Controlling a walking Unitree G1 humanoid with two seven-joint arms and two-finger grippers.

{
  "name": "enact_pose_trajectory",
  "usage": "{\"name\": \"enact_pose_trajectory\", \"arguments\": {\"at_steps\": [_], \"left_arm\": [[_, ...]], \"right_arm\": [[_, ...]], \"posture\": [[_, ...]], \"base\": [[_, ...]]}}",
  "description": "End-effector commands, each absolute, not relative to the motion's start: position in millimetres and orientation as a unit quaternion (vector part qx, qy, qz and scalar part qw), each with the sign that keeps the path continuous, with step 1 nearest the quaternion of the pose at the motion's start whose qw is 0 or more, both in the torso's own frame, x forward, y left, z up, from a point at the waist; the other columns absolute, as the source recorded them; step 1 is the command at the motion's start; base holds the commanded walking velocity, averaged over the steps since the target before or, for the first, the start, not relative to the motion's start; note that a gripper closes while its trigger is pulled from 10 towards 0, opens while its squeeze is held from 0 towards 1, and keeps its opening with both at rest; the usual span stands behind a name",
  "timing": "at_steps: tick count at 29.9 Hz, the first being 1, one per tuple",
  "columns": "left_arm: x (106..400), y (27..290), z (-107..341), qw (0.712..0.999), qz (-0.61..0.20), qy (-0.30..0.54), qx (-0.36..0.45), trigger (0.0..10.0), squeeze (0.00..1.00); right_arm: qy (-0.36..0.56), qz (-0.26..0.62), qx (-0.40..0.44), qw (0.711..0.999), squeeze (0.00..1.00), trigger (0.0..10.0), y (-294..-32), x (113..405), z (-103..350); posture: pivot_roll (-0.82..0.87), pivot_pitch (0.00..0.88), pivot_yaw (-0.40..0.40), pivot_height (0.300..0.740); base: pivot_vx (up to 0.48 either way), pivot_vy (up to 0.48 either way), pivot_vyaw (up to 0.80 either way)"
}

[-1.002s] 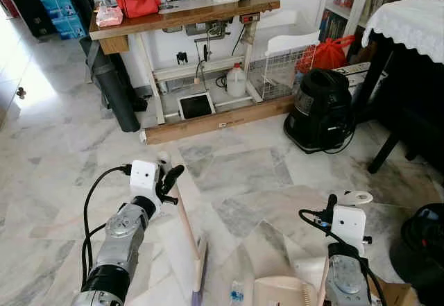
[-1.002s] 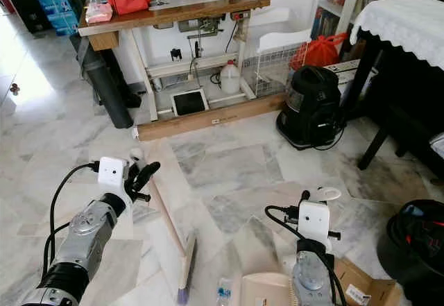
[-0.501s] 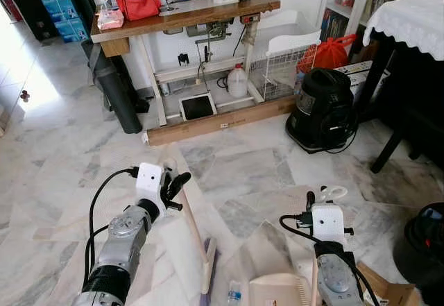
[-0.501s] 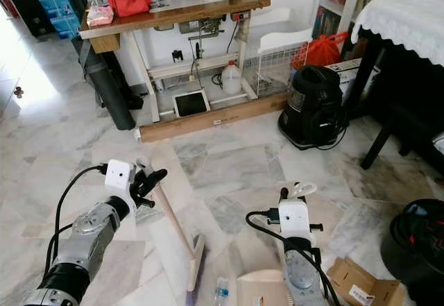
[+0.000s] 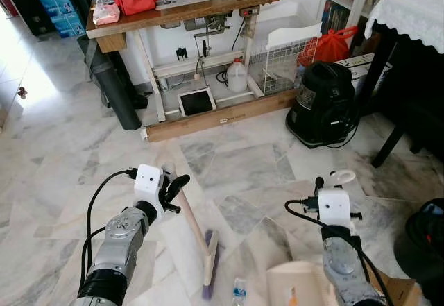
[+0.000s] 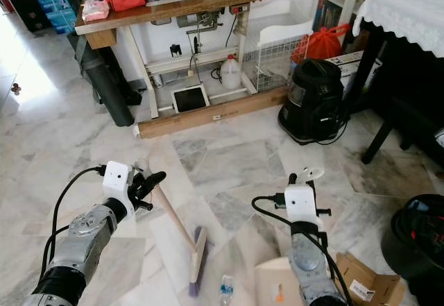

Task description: Sweep floor

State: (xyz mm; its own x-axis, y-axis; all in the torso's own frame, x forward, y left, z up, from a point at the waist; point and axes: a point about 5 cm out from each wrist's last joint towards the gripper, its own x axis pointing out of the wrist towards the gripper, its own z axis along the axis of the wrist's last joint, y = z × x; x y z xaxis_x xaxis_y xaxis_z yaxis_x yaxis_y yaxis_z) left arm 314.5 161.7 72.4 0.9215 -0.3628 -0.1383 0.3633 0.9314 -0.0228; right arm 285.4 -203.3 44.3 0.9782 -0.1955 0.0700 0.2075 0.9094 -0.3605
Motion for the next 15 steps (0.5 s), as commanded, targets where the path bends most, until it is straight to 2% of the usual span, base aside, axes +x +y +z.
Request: {"name": "enact_pose_trajectory", "arguments": {"at_steps": [1, 10, 15], "left_arm": [[309, 168, 64, 0.978, -0.185, 0.097, 0.01, 10.0, 0.0], [309, 173, 69, 0.979, -0.183, 0.091, 0.017, 10.0, 0.0], [308, 176, 71, 0.979, -0.184, 0.088, 0.019, 10.0, 0.0]], "right_arm": [[-0.027, -0.107, -0.185, 0.976, 0.0, 10.0, -203, 289, 49], [-0.012, -0.103, -0.167, 0.981, 0.0, 10.0, -190, 283, 36], [-0.033, -0.118, -0.155, 0.98, 0.0, 10.0, -189, 281, 40]], "posture": [[-0.05, 0.073, 0.094, 0.74], [-0.03, 0.075, 0.097, 0.74], [-0.03, 0.076, 0.102, 0.74]], "base": [[0.0, 0.0, 0.0], [0.0, 0.0, 0.0], [0.0, 0.0, 0.0]]}}
